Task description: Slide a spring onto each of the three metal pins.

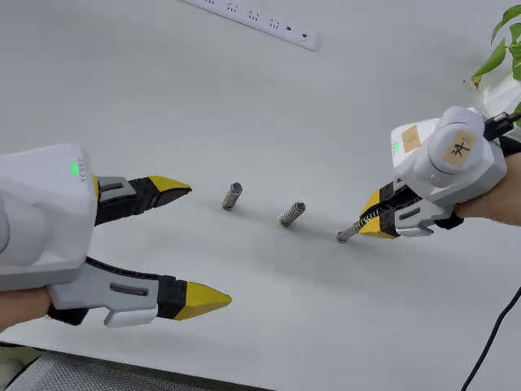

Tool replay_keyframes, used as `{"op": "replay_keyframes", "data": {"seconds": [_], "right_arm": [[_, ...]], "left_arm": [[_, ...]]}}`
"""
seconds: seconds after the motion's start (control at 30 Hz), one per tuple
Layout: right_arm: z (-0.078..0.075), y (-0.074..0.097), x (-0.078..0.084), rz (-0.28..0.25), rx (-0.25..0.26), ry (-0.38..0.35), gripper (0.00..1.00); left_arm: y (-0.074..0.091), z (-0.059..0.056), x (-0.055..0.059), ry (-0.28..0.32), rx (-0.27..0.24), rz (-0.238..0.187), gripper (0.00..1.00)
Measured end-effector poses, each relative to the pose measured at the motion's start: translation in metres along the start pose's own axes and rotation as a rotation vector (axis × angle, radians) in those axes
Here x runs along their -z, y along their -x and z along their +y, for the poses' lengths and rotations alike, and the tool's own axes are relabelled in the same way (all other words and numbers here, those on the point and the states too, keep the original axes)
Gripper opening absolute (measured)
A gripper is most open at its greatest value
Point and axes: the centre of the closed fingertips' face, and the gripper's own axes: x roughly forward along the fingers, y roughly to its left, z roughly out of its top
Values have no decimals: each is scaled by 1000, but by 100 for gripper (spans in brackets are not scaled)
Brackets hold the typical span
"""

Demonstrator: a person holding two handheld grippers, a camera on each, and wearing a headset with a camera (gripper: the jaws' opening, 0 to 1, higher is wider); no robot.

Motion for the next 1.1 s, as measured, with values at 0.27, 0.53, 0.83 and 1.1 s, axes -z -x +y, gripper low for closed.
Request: {"op": "replay_keyframes", "data": {"seconds": [0.27,0.53,0.83,1.1], "right_arm": [[-2,-6,2,9,3,12,8],[-3,-14,3,18,2,23,8],[-4,-21,4,17,9,27,8],[-3,-28,5,23,9,38,8]], "left_arm": [[0,-2,0,1,6,0,76],[-1,-3,0,7,9,-4,76],[-1,-3,-1,12,10,-7,76],[-1,-3,0,15,7,-8,75]]}}
